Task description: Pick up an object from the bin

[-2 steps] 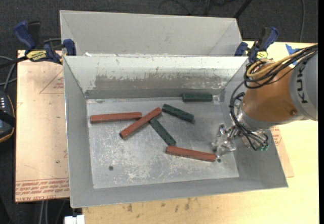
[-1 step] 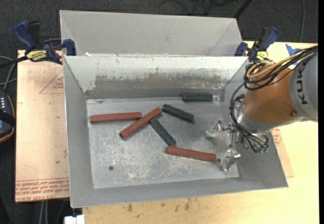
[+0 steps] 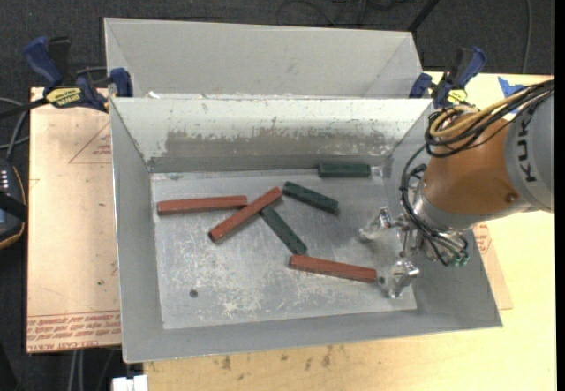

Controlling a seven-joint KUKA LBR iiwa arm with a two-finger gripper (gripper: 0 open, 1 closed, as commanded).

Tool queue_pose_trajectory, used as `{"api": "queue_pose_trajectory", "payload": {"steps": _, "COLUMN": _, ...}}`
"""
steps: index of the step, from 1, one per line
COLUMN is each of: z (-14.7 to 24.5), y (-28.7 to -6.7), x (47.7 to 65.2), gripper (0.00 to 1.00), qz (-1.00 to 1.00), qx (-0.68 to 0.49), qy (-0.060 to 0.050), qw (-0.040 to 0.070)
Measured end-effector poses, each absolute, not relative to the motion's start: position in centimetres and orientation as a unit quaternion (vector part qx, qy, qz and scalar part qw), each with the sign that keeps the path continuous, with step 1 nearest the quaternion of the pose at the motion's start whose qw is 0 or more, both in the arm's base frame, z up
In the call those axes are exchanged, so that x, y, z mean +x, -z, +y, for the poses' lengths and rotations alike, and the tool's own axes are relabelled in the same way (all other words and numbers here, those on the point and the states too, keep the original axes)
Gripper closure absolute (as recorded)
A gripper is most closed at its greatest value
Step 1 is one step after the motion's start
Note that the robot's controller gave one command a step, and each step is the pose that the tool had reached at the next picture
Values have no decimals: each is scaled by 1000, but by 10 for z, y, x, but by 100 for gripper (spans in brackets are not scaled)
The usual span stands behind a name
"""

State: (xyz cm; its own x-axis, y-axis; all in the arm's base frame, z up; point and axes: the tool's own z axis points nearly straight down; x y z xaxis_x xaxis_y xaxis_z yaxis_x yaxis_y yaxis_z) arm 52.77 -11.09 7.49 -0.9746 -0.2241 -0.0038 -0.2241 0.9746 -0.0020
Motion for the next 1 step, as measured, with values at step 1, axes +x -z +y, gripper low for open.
{"api": "queue_pose_trajectory", "payload": {"steps": 1, "z": -41, "y": -77, "x": 499, "gripper": 100, "qz": 999, "qx": -38, "qy": 1, "qw": 11}}
